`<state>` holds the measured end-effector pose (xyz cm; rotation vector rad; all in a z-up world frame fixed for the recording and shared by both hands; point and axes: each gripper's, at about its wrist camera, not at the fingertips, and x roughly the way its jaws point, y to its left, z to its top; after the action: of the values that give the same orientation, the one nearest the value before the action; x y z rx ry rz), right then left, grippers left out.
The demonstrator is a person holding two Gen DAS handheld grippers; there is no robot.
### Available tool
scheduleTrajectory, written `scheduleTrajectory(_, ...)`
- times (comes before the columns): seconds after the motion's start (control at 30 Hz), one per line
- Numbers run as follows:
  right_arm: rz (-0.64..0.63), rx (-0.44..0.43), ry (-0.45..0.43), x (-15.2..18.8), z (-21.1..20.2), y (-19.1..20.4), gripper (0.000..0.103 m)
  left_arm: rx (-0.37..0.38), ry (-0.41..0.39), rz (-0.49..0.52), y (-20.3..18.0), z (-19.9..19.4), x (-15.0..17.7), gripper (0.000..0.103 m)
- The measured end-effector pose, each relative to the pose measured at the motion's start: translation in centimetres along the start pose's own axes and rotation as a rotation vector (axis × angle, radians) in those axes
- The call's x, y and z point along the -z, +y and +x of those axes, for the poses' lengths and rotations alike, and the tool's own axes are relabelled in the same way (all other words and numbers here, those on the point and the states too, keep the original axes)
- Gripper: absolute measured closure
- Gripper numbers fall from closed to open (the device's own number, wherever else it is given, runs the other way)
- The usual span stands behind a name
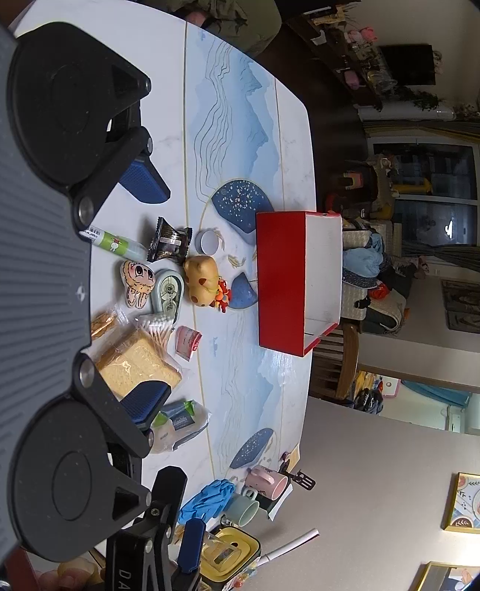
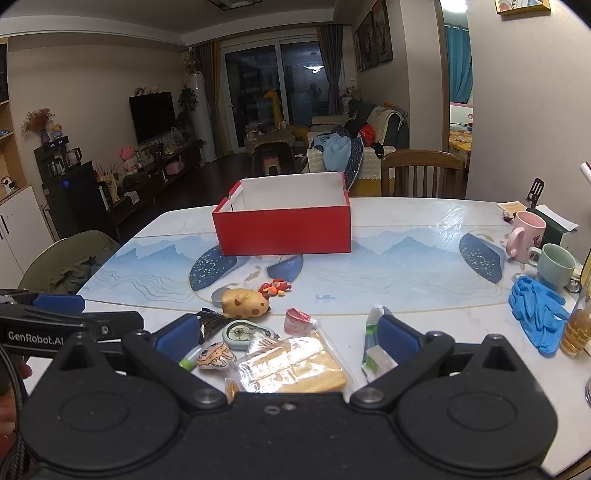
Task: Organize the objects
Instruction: 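Grasp the green glue stick with the left gripper while the right grasps the wet-wipe pack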
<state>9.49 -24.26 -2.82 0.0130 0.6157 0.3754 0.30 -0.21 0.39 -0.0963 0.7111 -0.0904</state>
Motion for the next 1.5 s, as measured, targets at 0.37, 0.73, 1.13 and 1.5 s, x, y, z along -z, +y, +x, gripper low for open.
scheduleTrajectory(0.37,-0.026,-0.037,0.017,0.0,0.3,0.2,0.000,0.042,0.019,0.032,-0.6,0.6,0.1,0.001)
scheduleTrajectory(0.73,-0.091,-0.114,0.099,0.2,3.6,0.2,0.001,0.118,0.172,0.033,0.6,4.5,0.9,0.001)
scheduleTrajectory(1.13,0.001,0.071,0.207,2.2,10.5,-5.4,0.002,-0.010,0.327,-0.100,5.9,12.4,3.5,0.001)
scheduleTrajectory(1.5,0.081,0.190,0.311,2.7,15.8,-9.9,0.010,-0.076,0.337,0.017,5.4,15.4,5.2,0.004)
